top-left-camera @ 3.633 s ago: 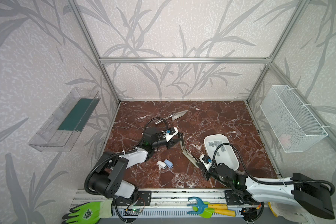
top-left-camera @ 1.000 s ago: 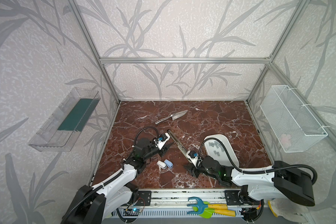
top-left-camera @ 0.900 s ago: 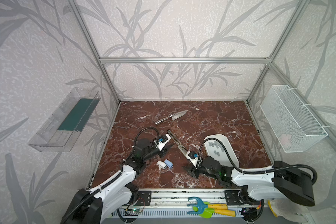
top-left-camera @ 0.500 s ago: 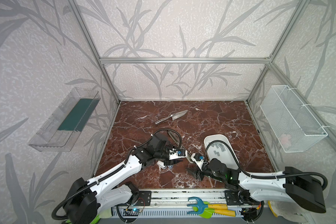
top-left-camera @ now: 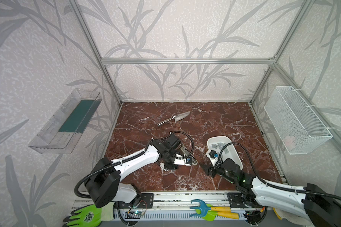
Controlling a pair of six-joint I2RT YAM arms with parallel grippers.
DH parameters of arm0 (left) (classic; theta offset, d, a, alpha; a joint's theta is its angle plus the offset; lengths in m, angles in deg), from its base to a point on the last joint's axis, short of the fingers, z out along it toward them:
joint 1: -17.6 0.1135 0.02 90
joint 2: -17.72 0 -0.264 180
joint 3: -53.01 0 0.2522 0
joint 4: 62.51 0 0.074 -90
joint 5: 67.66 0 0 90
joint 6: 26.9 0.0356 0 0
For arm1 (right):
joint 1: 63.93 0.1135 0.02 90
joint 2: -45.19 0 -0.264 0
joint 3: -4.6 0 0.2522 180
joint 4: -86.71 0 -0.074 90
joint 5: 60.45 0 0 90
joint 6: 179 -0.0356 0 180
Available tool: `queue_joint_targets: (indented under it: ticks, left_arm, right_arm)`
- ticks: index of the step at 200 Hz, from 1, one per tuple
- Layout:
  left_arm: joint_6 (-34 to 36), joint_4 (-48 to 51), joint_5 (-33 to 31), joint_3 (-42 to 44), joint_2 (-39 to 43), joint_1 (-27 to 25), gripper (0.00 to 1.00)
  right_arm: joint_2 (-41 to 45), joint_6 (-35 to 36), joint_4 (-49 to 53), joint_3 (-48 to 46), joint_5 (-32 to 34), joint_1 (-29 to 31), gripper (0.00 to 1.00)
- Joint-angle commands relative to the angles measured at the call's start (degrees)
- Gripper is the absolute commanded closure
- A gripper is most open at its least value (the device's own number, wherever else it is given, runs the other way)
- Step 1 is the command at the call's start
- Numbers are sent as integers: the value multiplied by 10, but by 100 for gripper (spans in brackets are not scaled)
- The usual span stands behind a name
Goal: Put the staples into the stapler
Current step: 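Close the left gripper on the light-blue stapler and lift it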
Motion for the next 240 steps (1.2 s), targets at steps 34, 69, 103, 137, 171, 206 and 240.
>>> queue_joint_targets:
  ticks: [34,69,103,137,171,206,240]
  left_arm:
    - [7,19,-35,8,-32,-5,55]
    - [3,57,-85,-25,-89,-8,10]
    - [14,33,-109,-19,-107,-9,1]
    - [34,-53,-138,22,-87,-10,1]
    - [44,-79,-147,38,-76,-9,15]
    - [48,-40,-142,13,-101,-9,60]
    - [49,-17,-134,-5,-118,-9,71]
  right_arm:
    - [-46,5,-13,14,-7,-5,29]
    - [-57,3,-14,19,-23,-6,29]
    - [-48,3,-9,18,-27,-7,29]
    - [-30,1,-6,12,-30,-7,29]
    - [-28,-1,-4,12,-33,-7,29]
    - [-27,-2,-4,13,-35,-7,29]
    - [-26,-2,-3,11,-37,-7,29]
